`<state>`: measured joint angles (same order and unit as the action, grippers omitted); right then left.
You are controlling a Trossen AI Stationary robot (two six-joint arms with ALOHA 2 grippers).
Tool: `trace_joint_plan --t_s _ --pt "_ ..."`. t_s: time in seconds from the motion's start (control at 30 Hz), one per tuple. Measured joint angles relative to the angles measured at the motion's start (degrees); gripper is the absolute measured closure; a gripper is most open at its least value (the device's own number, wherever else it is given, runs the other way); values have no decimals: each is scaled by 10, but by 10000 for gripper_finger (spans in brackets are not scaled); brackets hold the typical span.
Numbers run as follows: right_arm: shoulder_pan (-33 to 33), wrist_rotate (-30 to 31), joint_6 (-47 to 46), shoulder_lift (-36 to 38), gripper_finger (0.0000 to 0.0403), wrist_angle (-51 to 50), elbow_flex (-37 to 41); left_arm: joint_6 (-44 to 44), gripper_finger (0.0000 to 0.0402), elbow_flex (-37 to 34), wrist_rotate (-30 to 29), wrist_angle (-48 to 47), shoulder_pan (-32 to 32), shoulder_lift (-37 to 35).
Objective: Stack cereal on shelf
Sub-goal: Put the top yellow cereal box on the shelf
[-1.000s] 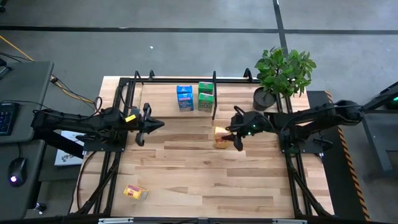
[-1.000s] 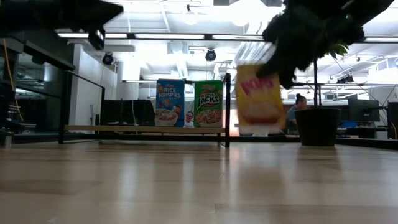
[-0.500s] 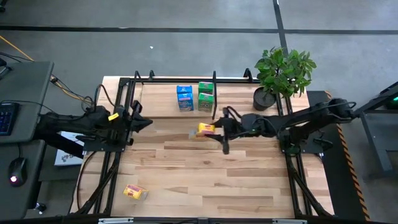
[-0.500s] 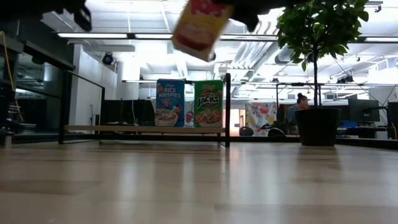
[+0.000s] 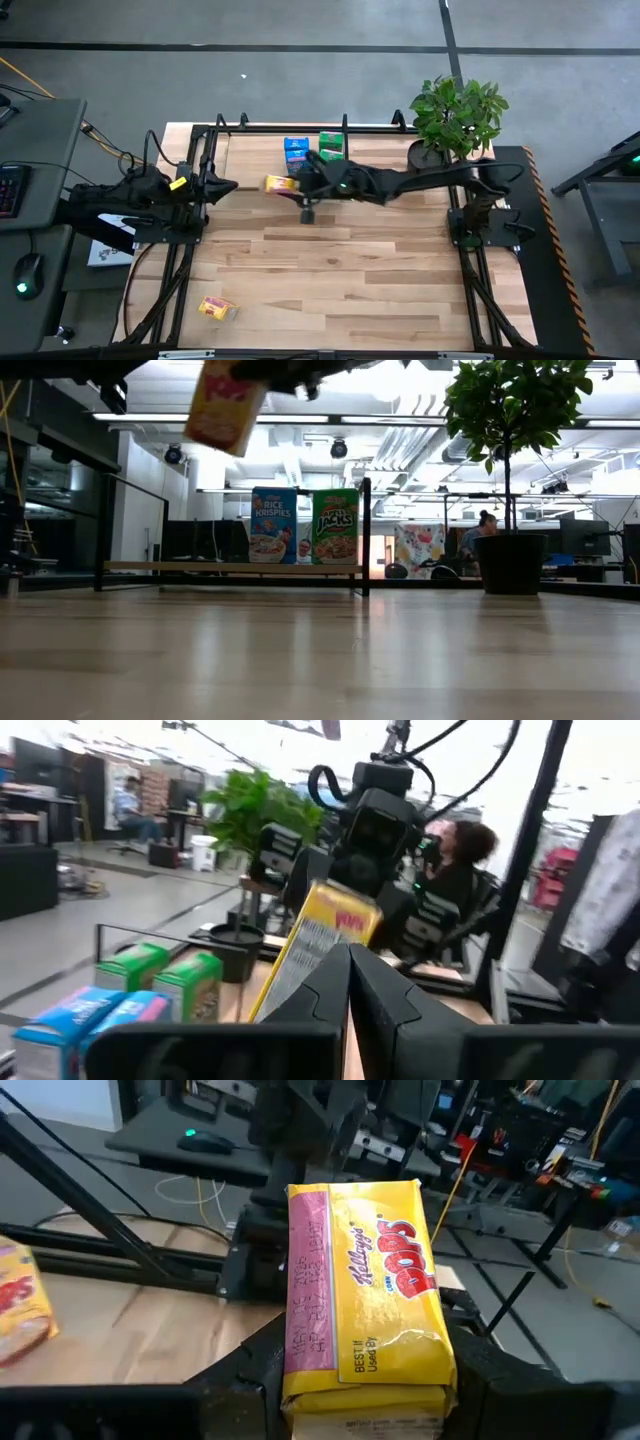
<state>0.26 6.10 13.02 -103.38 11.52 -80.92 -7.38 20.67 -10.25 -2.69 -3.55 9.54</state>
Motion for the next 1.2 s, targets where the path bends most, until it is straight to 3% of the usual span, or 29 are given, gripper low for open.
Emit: trace_joint_plan --t_s 0.37,0.87,1.2 --pt "-48 -27 18 -147 251 -90 -153 1 399 0 -8 0 0 0" --pt "-108 -31 31 -239 251 -104 -281 1 399 0 -8 -1 0 0" --pt "-119 -27 36 -332 251 -246 -426 0 399 0 -8 0 0 0"
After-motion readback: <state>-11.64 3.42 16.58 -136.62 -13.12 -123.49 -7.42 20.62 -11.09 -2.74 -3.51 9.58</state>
